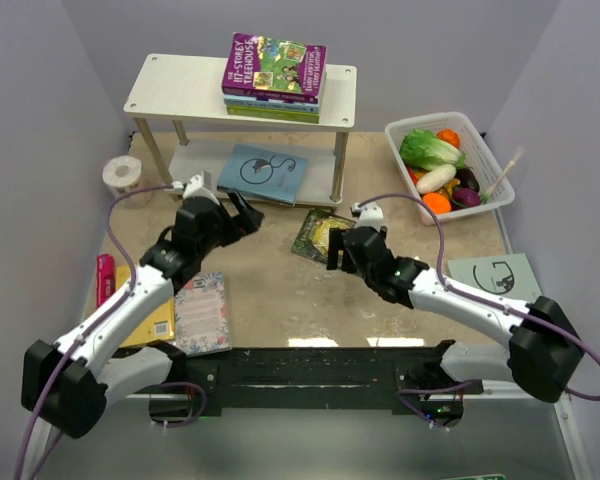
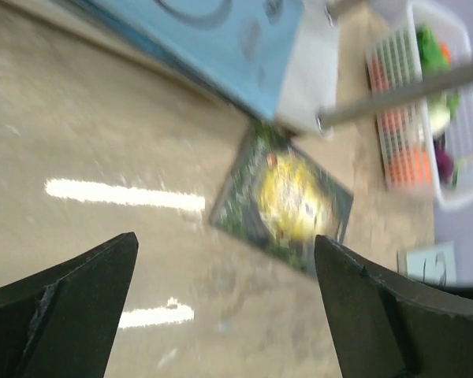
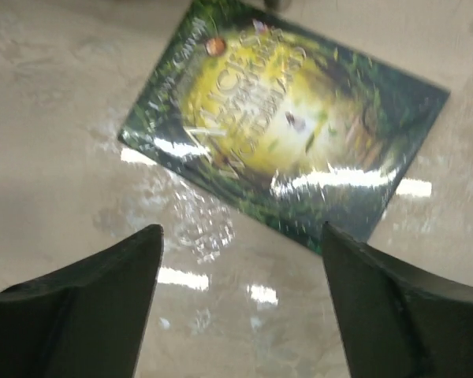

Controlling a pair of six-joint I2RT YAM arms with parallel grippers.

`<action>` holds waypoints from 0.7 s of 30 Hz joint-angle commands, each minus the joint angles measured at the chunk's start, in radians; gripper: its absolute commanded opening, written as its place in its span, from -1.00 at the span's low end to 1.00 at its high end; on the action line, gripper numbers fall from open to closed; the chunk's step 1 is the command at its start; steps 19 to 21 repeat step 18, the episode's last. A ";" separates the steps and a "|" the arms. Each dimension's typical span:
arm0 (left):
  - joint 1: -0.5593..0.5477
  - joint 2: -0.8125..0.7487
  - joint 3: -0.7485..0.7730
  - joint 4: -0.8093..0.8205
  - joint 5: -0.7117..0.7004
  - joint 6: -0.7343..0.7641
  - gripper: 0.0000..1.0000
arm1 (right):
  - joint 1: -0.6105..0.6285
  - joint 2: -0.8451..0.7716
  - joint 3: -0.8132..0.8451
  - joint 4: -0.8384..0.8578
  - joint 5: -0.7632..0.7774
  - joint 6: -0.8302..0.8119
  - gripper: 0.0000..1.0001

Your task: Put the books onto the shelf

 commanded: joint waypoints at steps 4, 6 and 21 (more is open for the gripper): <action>-0.116 -0.308 -0.285 -0.061 -0.096 0.068 0.99 | 0.021 -0.253 -0.197 0.057 0.121 0.033 0.97; -0.118 -0.354 -0.337 -0.051 -0.084 0.073 0.99 | 0.021 -0.315 -0.231 0.059 0.106 0.041 0.97; -0.118 -0.232 -0.281 -0.090 -0.104 0.090 0.99 | 0.021 -0.331 -0.211 -0.048 0.089 0.035 0.97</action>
